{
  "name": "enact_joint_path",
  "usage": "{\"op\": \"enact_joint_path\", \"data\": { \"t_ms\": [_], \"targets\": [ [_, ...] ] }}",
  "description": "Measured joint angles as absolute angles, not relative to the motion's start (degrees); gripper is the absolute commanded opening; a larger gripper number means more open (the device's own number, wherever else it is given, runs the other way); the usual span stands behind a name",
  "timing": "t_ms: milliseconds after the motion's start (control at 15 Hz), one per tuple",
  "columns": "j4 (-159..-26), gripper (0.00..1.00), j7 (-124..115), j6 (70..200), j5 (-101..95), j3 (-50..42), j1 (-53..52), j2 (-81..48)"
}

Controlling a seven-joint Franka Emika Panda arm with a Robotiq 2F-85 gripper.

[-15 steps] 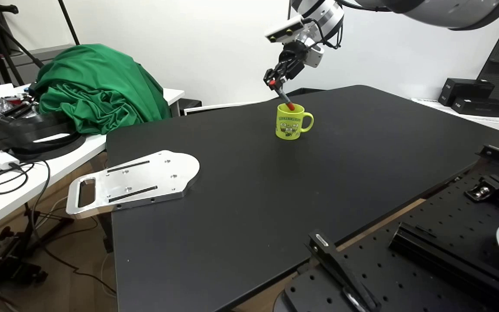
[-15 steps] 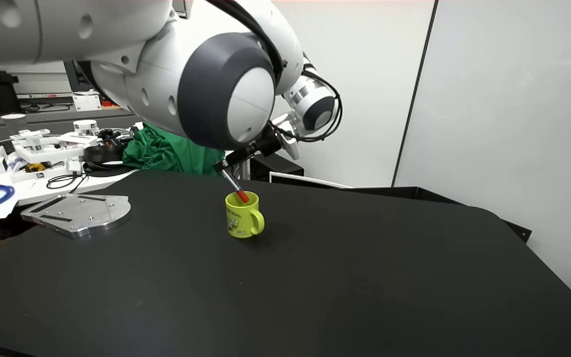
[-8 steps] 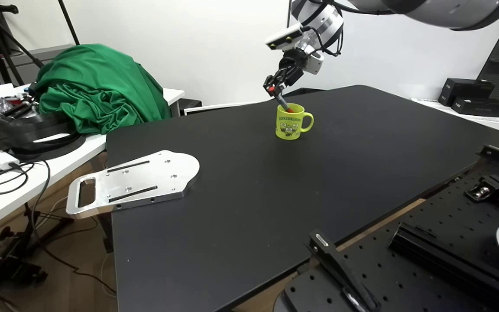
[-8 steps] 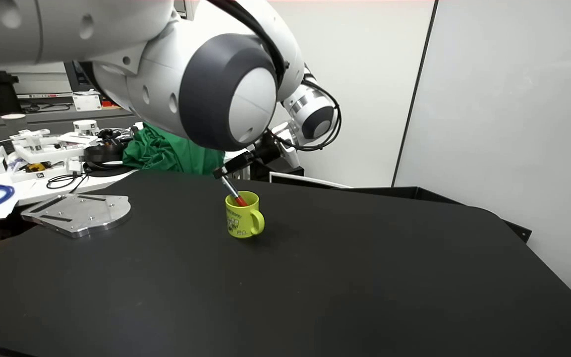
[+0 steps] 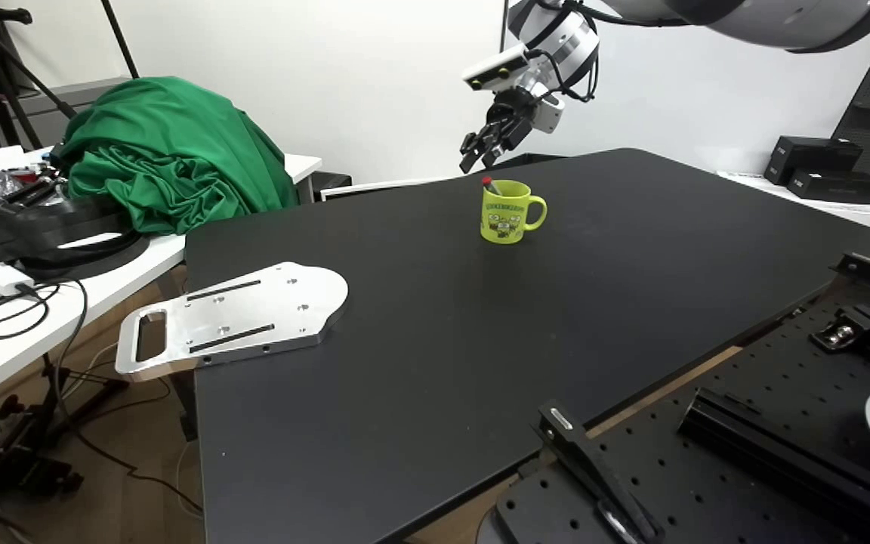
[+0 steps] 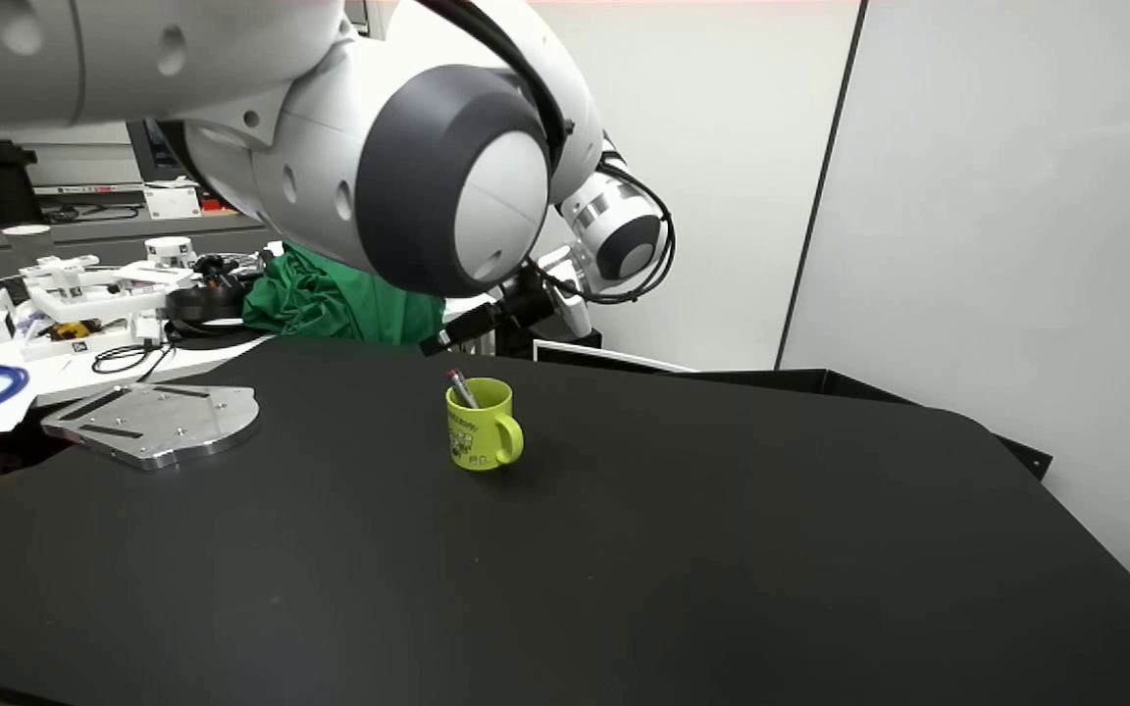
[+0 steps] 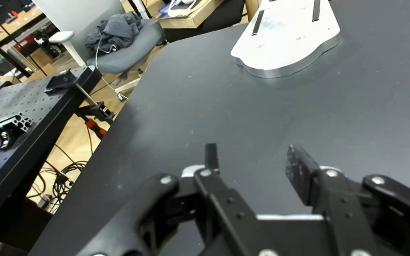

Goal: Put the marker in the mug

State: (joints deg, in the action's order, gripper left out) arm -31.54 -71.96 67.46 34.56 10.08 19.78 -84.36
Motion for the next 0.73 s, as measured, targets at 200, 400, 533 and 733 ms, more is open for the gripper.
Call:
{"op": "enact_joint_path", "data": {
  "t_ms": [200,400,533,733],
  "targets": [
    [-30.1,1.00,-72.0,67.1,35.4,10.4,19.6,-84.0],
    [-27.5,1.00,-72.0,66.0,36.1,11.1,19.2,-83.6],
    [-25.7,1.00,-71.9,65.4,36.2,11.8,18.9,-83.5],
    [-24.5,1.00,-71.9,65.2,36.2,12.2,18.6,-83.4]
  ]
}}
